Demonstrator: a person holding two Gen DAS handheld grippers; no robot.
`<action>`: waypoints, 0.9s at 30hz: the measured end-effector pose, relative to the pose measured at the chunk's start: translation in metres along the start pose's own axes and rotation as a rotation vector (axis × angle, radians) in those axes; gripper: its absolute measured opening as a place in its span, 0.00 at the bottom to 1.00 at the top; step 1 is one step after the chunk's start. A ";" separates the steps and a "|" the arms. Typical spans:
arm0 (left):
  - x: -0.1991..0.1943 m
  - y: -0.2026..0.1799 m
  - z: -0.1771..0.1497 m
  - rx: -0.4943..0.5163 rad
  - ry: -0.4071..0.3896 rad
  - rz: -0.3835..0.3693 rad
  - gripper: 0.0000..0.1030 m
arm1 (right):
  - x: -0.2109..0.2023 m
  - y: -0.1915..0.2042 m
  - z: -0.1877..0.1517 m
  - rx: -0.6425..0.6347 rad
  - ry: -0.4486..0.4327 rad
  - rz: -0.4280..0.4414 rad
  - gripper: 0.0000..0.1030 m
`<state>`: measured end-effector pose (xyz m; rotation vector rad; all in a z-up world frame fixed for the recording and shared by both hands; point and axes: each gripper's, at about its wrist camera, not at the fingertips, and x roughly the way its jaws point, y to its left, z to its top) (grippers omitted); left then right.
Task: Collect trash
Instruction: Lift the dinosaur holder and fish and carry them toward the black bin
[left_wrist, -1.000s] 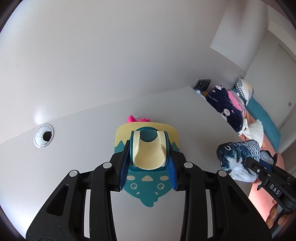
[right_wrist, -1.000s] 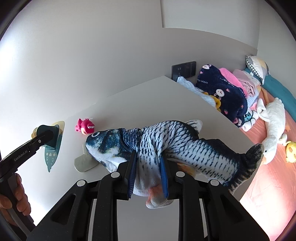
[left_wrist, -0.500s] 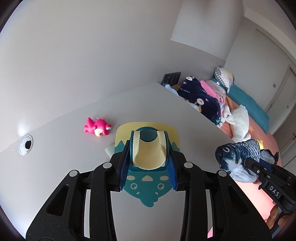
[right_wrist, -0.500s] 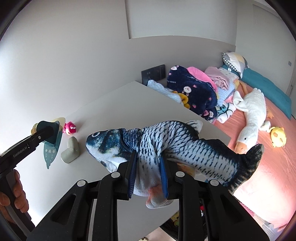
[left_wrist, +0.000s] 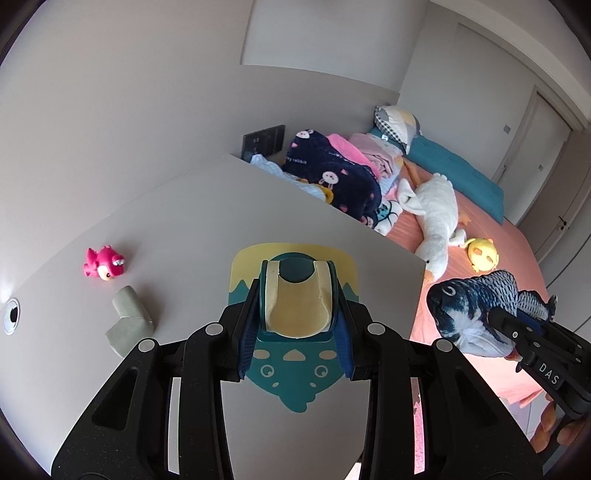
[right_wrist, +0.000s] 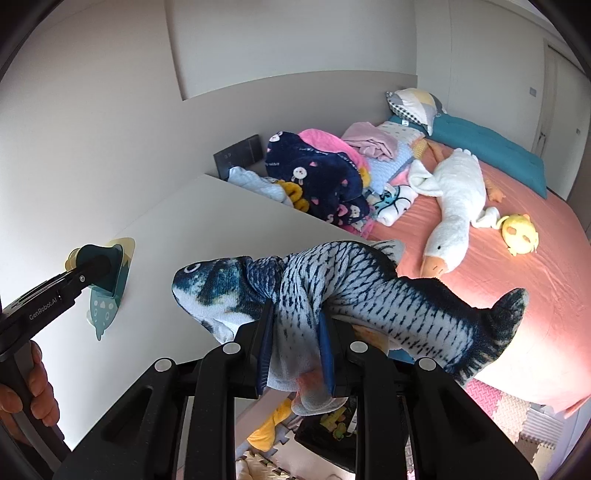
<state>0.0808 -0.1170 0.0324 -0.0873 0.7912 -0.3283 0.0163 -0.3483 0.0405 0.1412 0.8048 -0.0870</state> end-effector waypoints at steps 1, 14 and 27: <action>0.000 -0.007 0.000 0.010 0.002 -0.006 0.34 | -0.002 -0.005 -0.001 0.008 -0.001 -0.006 0.23; 0.015 -0.085 -0.012 0.144 0.049 -0.116 0.34 | -0.020 -0.068 -0.016 0.114 -0.022 -0.089 0.23; 0.029 -0.153 -0.037 0.270 0.112 -0.214 0.34 | -0.036 -0.123 -0.029 0.192 -0.017 -0.160 0.23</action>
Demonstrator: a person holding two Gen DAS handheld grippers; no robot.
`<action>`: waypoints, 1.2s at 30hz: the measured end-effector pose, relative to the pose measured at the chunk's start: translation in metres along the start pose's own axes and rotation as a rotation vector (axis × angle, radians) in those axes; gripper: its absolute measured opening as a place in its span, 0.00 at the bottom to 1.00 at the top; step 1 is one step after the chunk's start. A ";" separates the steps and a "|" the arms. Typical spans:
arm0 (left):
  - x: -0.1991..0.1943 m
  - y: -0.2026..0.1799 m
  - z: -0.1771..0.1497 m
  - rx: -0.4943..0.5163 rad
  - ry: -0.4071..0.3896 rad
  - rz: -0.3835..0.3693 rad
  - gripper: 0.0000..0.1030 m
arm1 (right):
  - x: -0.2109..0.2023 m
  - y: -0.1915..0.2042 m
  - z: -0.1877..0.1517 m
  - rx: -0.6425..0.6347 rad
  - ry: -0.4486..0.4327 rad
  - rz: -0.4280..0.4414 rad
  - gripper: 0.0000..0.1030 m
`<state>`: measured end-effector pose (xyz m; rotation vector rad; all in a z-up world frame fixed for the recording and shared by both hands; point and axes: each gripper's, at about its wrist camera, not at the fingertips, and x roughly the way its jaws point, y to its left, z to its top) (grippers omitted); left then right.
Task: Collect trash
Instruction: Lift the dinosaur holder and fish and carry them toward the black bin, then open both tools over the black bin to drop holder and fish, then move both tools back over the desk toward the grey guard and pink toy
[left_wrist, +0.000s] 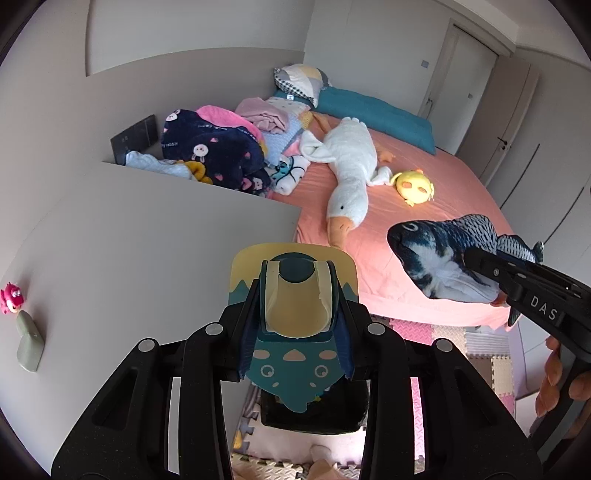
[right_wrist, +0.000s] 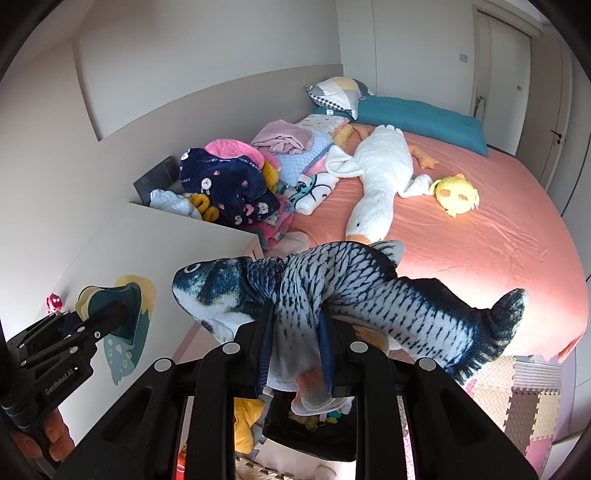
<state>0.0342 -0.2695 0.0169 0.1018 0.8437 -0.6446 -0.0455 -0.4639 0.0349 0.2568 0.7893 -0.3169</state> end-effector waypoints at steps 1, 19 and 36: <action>0.002 -0.004 -0.001 0.010 0.006 -0.005 0.34 | -0.001 -0.004 0.000 0.005 0.000 -0.003 0.23; 0.020 -0.027 -0.014 0.138 0.119 -0.023 0.94 | 0.011 -0.044 0.030 0.084 -0.048 -0.151 0.97; 0.002 0.018 -0.022 0.068 0.111 0.052 0.94 | 0.017 -0.007 0.027 0.055 -0.036 -0.095 0.97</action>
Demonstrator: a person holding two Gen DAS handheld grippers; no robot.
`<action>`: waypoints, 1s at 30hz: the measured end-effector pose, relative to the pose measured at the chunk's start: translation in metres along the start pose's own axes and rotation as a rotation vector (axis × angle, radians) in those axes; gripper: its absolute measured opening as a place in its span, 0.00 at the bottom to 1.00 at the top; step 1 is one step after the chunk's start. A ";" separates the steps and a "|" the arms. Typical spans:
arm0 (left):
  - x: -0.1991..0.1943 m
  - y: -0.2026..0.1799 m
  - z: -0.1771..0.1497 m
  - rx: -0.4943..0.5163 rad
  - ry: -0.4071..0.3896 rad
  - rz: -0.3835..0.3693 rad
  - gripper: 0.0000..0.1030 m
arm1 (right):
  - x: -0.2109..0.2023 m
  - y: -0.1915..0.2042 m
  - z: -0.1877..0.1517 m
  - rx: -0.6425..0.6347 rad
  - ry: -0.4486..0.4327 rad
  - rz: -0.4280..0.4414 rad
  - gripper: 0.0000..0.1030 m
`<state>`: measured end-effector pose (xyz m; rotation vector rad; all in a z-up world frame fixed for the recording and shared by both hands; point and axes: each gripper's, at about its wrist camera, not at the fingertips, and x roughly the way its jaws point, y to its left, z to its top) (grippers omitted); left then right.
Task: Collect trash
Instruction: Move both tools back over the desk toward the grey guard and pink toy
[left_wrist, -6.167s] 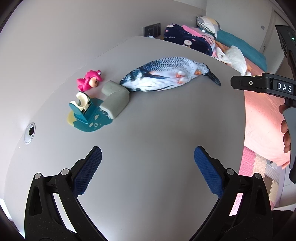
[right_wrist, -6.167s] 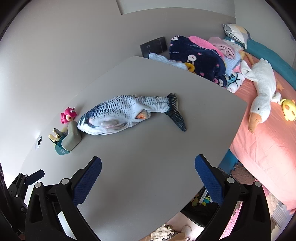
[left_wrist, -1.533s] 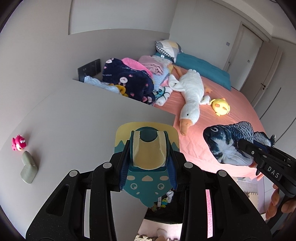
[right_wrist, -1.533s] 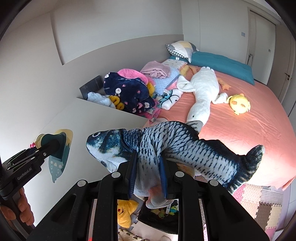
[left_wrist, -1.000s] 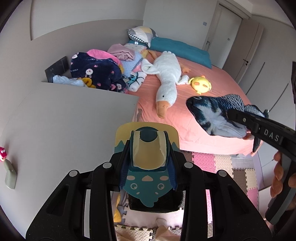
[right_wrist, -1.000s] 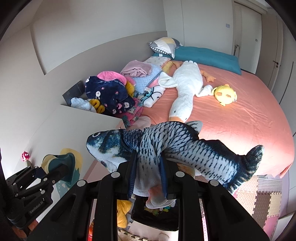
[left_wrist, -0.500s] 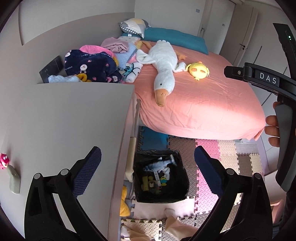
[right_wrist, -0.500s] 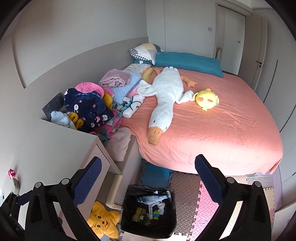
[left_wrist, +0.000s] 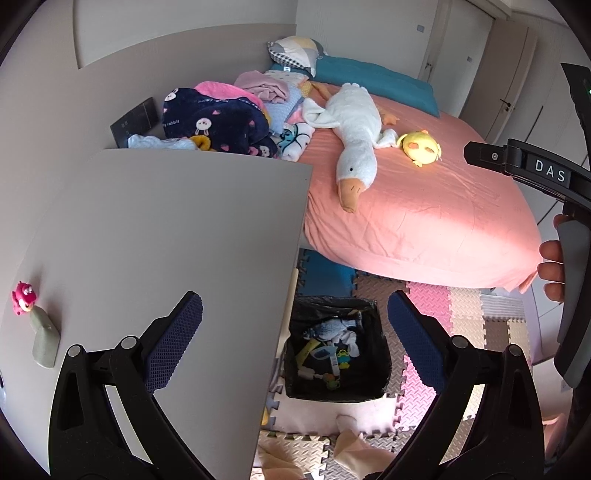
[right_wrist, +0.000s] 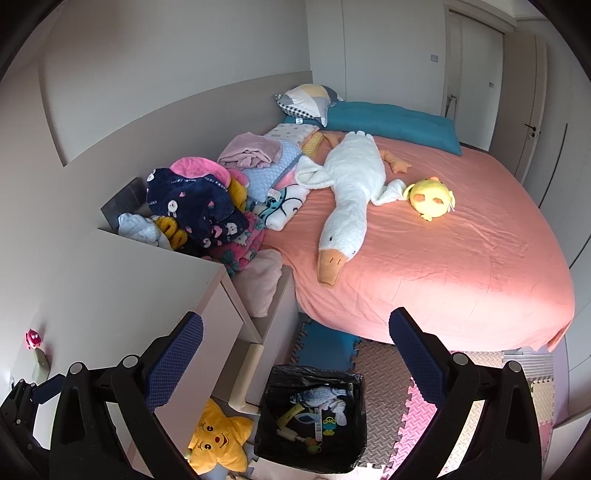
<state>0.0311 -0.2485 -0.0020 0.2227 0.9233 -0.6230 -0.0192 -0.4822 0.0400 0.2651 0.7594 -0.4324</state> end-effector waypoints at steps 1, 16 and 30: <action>-0.001 0.005 -0.001 -0.006 -0.001 0.006 0.94 | 0.000 0.005 0.000 -0.006 0.001 0.008 0.97; -0.021 0.075 -0.032 -0.150 0.004 0.115 0.94 | 0.011 0.093 -0.007 -0.123 0.040 0.114 0.97; -0.039 0.144 -0.059 -0.283 0.005 0.216 0.94 | 0.018 0.169 -0.018 -0.217 0.073 0.218 0.97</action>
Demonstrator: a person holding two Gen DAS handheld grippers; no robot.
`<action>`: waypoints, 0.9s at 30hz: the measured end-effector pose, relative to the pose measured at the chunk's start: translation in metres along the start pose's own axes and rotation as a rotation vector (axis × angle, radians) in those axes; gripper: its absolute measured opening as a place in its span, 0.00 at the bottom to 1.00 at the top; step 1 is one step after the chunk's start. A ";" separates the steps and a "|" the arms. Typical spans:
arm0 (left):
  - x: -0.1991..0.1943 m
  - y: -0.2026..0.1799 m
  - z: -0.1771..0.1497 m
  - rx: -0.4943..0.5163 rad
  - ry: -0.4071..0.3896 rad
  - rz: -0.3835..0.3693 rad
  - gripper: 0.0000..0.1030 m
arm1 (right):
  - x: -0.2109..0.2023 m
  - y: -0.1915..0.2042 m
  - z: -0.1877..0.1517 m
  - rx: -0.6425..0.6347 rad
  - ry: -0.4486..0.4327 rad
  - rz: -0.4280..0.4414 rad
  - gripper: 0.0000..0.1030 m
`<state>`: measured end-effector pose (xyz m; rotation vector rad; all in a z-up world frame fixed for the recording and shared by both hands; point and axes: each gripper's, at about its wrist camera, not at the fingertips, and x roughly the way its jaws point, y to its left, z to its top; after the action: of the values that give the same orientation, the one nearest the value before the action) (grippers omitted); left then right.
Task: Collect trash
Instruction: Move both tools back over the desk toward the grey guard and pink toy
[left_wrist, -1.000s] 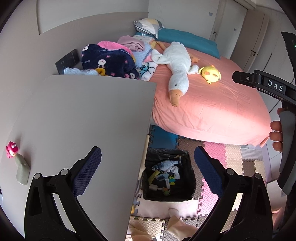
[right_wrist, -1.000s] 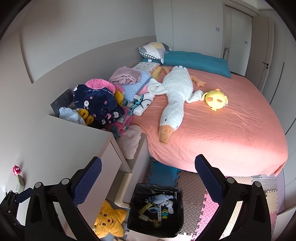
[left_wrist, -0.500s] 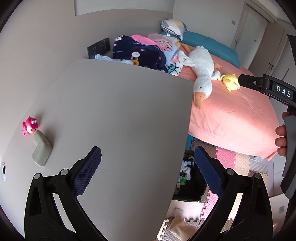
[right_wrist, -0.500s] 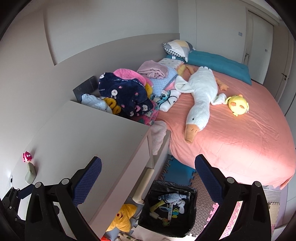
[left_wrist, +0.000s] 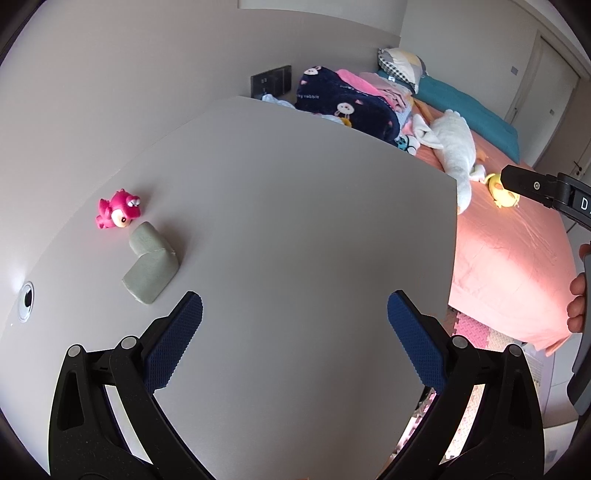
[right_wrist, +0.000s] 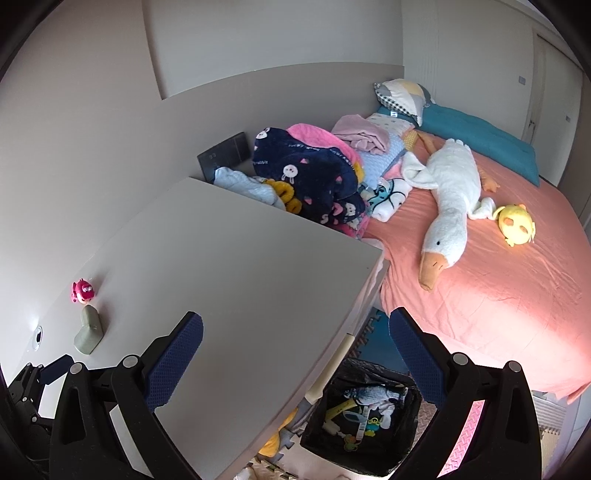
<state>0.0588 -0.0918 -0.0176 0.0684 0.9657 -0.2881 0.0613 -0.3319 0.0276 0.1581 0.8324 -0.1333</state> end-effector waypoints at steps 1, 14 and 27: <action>0.000 0.005 0.000 -0.007 0.000 0.007 0.94 | 0.002 0.005 0.001 -0.006 0.003 0.008 0.97; 0.008 0.070 0.003 -0.110 -0.012 0.069 0.94 | 0.032 0.063 0.009 -0.084 0.042 0.075 0.97; 0.043 0.111 0.013 -0.151 0.037 0.102 0.84 | 0.062 0.096 0.021 -0.097 0.054 0.122 0.97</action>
<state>0.1222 0.0030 -0.0536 -0.0156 1.0144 -0.1201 0.1355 -0.2454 0.0036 0.1215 0.8787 0.0264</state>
